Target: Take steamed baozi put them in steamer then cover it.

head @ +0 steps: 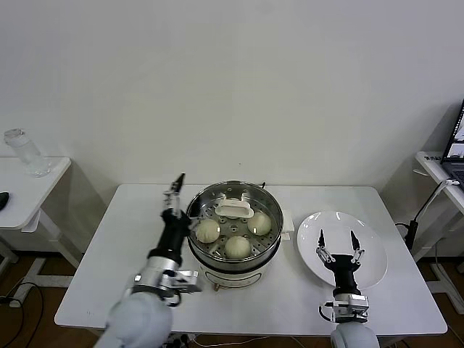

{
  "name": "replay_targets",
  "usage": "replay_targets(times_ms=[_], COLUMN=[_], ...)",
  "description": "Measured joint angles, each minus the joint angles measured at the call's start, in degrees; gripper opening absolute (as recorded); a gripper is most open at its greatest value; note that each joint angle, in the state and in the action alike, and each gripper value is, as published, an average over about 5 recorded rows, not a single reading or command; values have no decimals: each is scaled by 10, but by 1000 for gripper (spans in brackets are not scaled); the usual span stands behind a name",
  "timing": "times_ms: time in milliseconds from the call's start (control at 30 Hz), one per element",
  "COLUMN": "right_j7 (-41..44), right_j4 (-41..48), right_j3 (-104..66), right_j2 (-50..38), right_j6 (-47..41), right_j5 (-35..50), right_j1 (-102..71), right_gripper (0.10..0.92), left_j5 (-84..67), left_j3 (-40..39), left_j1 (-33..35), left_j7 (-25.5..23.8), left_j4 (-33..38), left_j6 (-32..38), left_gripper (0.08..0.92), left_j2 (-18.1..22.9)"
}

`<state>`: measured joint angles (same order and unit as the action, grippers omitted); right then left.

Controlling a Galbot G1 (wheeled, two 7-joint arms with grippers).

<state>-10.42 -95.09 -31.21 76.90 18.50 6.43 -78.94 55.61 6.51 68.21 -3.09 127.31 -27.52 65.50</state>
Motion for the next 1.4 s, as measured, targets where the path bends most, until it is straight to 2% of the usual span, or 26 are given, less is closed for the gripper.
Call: replay_targets(times_ms=[133, 267, 467, 667, 933, 1400], right_j7=[1, 2, 2, 2, 2, 0], right_j4=[-14, -26, -42, -54, -57, -64], right_j3=[4, 7, 11, 11, 13, 17], right_j2=[-5, -10, -14, -20, -23, -22], right_j6=[-16, -30, -46, -60, -75, -79], right_j5=[26, 48, 73, 89, 106, 111], right_j1=[-4, -8, -16, -23, -21, -24], right_gripper=[823, 823, 823, 823, 823, 823], left_j5=[-118, -242, -400, -493, -556, -598], left_j3=[75, 144, 216, 253, 277, 293], left_j1=[33, 60, 81, 103, 124, 138], left_j7=[45, 61, 45, 22, 4, -10], left_j4=[-19, -60, -144, -207, -247, -272], left_j6=[72, 159, 296, 393, 456, 494], left_gripper=[823, 823, 823, 823, 823, 823], left_j2=[5, 16, 40, 56, 65, 71])
